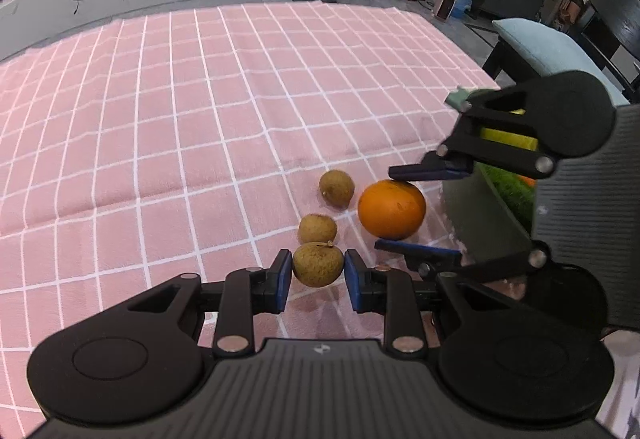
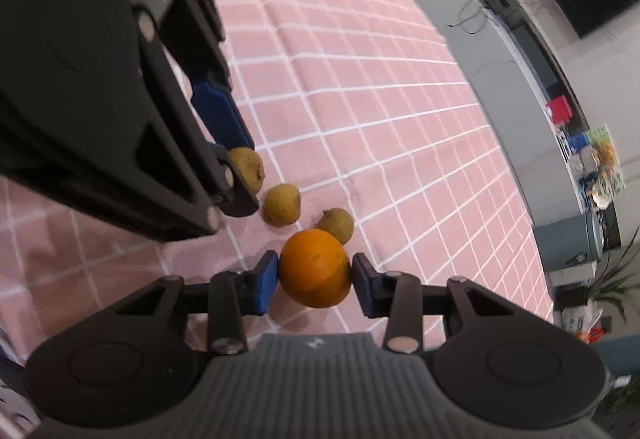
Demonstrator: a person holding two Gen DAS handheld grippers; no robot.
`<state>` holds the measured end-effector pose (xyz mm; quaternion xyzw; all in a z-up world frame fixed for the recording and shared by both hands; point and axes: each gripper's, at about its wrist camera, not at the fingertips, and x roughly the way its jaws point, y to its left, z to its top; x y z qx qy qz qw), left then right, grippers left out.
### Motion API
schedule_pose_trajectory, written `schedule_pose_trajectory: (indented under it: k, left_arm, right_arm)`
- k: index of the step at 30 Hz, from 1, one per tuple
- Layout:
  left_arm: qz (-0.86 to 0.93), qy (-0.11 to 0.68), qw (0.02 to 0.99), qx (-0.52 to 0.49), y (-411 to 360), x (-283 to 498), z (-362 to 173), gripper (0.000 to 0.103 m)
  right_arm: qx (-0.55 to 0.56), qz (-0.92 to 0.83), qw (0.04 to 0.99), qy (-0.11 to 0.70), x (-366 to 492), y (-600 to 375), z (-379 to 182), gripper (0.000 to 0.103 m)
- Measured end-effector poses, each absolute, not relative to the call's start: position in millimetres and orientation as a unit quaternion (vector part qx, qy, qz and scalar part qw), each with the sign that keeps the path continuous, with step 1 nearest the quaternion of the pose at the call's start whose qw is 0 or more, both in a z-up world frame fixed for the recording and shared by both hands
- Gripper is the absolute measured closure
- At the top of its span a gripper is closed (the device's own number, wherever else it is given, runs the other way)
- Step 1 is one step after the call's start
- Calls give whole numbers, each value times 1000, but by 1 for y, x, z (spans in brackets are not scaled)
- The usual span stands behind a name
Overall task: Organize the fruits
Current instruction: 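Grasp a brown kiwi with the left gripper while the right gripper grasps the last orange, then carry the kiwi and orange over the colander and release both into it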
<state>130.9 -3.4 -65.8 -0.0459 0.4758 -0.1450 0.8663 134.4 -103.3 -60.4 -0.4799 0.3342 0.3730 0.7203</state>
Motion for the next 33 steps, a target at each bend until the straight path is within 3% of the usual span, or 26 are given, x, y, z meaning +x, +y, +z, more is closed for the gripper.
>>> schedule_pose_trajectory:
  k: [18, 33]
  left_arm:
    - [-180, 423, 887, -36, -58, 112, 17, 72]
    - [-224, 449, 864, 34, -135, 142, 2, 72]
  right_arm:
    - [-257, 294, 848, 359, 102, -190, 40, 66]
    - [-151, 184, 871, 430, 105, -274, 19, 66]
